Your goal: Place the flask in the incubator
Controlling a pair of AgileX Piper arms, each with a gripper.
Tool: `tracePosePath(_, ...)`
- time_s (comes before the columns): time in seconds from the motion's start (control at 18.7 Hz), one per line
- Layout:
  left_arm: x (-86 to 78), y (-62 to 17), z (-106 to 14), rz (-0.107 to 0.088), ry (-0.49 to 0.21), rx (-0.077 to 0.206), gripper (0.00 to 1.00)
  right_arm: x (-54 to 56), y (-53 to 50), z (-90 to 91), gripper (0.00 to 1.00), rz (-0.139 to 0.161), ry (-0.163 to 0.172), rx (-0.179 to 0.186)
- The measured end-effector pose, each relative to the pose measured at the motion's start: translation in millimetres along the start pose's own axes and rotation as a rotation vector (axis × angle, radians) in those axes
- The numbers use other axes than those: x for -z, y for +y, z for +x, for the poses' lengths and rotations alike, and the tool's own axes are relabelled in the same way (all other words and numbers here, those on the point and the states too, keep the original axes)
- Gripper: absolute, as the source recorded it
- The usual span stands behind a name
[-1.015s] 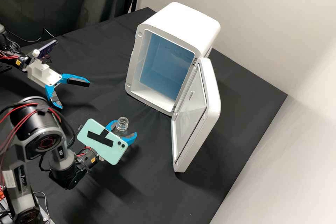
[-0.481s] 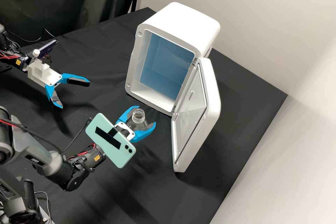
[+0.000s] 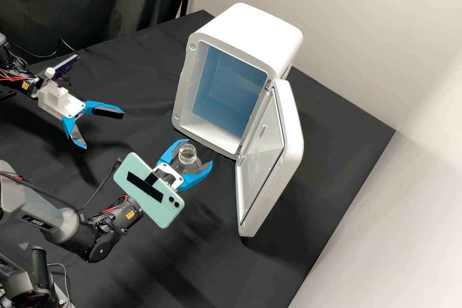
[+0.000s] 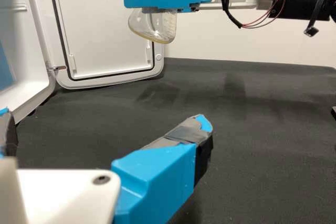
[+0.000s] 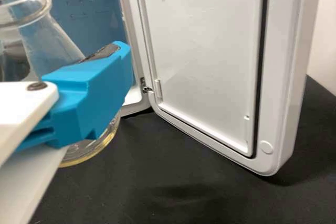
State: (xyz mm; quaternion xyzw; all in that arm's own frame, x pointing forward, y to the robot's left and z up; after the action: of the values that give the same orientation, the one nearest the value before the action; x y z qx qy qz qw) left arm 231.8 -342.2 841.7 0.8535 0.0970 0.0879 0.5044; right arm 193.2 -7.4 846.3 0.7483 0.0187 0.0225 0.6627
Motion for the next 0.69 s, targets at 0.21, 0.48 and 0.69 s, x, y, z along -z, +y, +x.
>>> tracePosePath(0.21,0.0,0.0,0.0,0.0,0.0,0.0,1.0,1.7,-2.2,0.7,0.0,0.001,0.009,0.012)
tracePosePath(0.48,10.4,2.1,-1.8,-0.007,0.042,-0.01,1.0,3.5,-4.6,1.6,0.0,-0.003,0.019,0.023)
tracePosePath(0.69,21.4,4.7,-4.4,-0.015,0.09,-0.023,1.0,4.7,-6.1,2.1,0.0,-0.004,0.025,0.031)
